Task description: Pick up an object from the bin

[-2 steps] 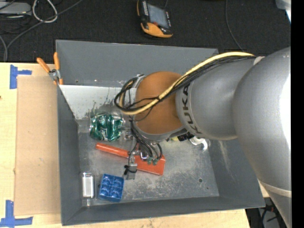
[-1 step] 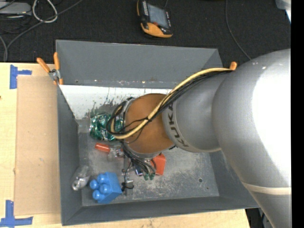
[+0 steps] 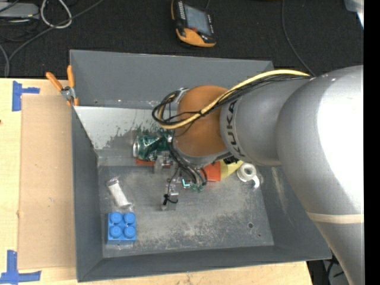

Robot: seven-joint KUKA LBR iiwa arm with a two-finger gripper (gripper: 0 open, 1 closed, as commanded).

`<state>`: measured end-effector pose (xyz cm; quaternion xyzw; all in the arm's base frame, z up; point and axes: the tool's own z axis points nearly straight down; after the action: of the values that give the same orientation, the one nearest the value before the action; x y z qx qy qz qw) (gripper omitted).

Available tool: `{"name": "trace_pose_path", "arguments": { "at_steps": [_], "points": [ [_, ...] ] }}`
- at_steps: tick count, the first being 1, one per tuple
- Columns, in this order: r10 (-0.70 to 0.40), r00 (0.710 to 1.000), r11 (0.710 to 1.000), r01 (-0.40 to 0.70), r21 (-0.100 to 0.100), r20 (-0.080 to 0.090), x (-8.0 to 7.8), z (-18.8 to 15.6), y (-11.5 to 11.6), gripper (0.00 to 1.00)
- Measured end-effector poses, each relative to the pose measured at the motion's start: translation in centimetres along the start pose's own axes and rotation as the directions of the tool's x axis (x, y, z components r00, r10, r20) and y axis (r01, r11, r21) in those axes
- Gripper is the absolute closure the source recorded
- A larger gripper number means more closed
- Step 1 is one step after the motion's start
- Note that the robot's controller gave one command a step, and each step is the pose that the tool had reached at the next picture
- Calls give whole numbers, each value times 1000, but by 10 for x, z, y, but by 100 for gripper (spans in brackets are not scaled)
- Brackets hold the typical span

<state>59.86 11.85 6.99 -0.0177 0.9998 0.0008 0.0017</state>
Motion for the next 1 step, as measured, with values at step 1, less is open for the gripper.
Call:
{"name": "trace_pose_path", "arguments": {
  "at_steps": [1],
  "points": [
    [-3,1000,1000,3,0,-5,2,1,2,0]
  ]
}}
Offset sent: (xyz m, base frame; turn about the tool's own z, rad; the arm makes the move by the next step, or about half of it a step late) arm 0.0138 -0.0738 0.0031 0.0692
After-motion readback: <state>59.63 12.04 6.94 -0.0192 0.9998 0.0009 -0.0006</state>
